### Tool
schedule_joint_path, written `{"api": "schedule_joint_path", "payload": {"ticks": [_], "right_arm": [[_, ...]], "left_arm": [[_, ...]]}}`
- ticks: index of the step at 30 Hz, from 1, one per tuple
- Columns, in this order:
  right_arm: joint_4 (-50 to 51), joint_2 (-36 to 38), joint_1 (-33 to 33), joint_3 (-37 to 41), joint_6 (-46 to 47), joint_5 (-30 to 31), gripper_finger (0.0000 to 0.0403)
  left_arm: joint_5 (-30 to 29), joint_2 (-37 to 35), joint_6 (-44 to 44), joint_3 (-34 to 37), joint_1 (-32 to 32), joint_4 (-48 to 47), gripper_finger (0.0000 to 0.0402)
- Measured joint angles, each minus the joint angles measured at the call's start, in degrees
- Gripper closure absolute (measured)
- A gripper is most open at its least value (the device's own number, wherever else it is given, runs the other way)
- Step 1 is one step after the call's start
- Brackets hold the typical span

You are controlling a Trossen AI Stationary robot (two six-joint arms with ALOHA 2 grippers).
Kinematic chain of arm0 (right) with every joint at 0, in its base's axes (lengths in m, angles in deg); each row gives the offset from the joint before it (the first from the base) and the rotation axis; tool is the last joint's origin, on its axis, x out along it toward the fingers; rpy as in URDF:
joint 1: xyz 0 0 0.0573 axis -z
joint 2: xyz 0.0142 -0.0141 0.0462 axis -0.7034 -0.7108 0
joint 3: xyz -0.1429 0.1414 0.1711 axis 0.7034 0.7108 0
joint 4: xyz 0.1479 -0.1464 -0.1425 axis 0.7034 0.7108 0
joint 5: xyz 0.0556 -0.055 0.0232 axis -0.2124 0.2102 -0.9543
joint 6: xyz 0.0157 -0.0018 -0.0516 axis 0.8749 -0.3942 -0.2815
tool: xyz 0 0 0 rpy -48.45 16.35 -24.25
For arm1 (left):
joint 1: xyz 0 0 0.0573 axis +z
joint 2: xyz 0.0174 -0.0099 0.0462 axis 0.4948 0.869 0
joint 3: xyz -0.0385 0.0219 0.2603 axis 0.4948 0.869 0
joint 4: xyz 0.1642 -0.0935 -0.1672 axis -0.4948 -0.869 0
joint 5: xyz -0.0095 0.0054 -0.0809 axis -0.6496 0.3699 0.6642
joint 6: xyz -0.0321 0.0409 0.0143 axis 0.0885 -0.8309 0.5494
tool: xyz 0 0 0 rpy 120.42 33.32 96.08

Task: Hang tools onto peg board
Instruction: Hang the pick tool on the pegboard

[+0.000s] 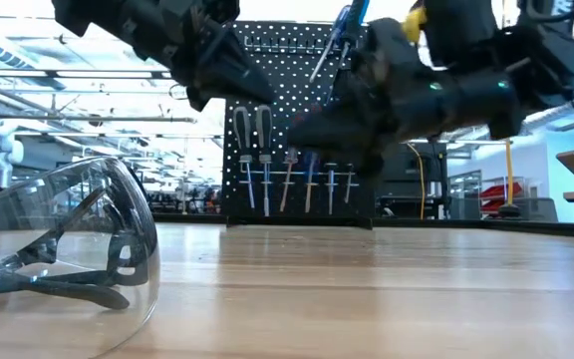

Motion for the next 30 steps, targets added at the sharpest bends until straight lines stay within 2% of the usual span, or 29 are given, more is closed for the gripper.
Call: {"api": "schedule_joint_path", "payload": {"ticks": [3,5,7,12,16,20,23,27,30], "right_arm": [[-2.4,-2.4,-0.1,-3.7,-3.2,1.4,0.0334],[-1.9,-2.9,0.2,-5.5,-4.3,4.7,0.0300],[1.9,-3.0,0.9,-6.5,-4.1,7.7,0.0269],[12.9,-1.9,1.1,-7.0,-4.4,6.3,0.0225],[21.4,-0.3,0.4,-6.9,-10.4,6.6,0.0222],[22.4,-0.3,0.2,-6.9,-18.9,6.7,0.0233],[21.5,-0.3,0.8,-6.9,-21.5,6.3,0.0244],[21.1,-0.2,2.7,-7.0,-22.9,3.0,0.0255],[21.4,-0.2,3.9,-7.0,-23.0,2.0,0.0259]], "left_arm": [[0.0,0.0,0.2,0.0,0.0,0.3,0.0401],[0.6,0.0,0.4,0.0,-0.2,0.5,0.0401],[0.7,0.0,0.4,0.0,-0.4,0.3,0.0401],[-2.0,-1.7,0.7,-0.1,-0.4,-4.8,0.0400],[-0.8,-1.4,4.9,0.0,-0.4,-13.7,0.0380],[-0.2,-0.3,5.2,0.0,-1.0,-20.1,0.0346],[0.1,0.5,5.2,0.0,-1.8,-24.9,0.0319],[1.1,2.7,7.1,0.4,-2.8,-25.1,0.0294],[1.4,5.8,9.1,1.4,-3.3,-19.1,0.0292]]}}
